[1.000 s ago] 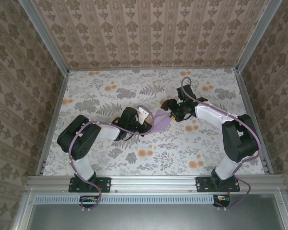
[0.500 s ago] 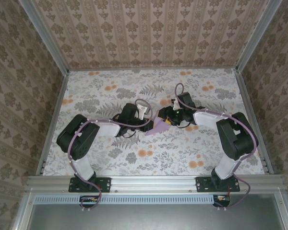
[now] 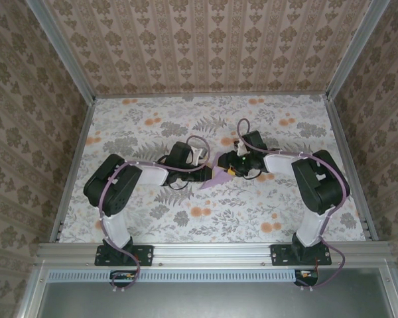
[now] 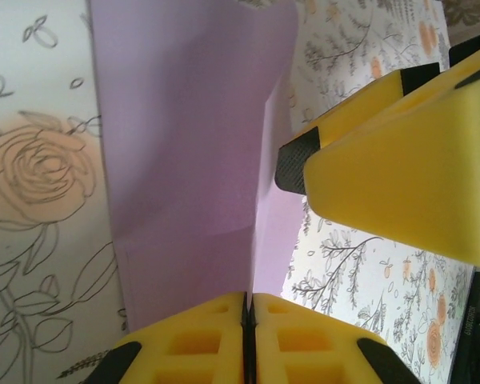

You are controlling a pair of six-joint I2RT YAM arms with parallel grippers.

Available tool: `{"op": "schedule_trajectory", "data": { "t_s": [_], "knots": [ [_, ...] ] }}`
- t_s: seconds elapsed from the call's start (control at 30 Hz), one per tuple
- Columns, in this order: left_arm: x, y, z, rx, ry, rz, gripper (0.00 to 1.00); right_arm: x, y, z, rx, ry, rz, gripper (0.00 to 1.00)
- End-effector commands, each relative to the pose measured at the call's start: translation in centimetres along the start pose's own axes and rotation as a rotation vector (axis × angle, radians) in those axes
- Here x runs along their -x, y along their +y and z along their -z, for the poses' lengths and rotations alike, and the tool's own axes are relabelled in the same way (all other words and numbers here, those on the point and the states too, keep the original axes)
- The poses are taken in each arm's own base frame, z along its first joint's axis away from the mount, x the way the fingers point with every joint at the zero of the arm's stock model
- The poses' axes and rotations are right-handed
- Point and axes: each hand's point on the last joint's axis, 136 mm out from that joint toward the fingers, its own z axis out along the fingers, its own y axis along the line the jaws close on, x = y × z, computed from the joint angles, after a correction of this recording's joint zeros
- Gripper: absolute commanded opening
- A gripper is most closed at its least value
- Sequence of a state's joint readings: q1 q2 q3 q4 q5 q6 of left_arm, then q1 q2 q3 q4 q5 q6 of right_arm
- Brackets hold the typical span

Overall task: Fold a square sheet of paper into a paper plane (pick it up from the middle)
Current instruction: Fourth fold the wing at the center of the table.

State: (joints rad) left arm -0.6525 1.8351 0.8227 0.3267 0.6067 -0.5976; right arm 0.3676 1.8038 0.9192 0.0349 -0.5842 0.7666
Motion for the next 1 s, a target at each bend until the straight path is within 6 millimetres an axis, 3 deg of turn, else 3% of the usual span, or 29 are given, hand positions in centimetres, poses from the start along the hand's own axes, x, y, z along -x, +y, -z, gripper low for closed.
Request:
{"op": "schedule_trajectory", "data": {
  "t_s": [0.0,0.63,0.8,0.97],
  "knots": [
    [0.3,0.0,-0.2,-0.014,0.021,0.041,0.12,-0.5,-0.7,-0.7,0.002,0.016,-0.029,0.53],
    [0.3,0.0,0.1,-0.046,0.011,0.068,0.14,-0.9,-4.1,-1.3,-0.176,0.034,-0.110,0.52],
    [0.6,-0.3,0.5,-0.046,-0.007,0.057,0.20,-1.4,-5.4,-1.3,-0.267,0.047,-0.120,0.51],
    [1.3,-0.3,2.2,0.000,-0.054,0.035,0.33,-1.7,-6.1,-1.5,-0.322,0.063,-0.122,0.52]
  ]
}}
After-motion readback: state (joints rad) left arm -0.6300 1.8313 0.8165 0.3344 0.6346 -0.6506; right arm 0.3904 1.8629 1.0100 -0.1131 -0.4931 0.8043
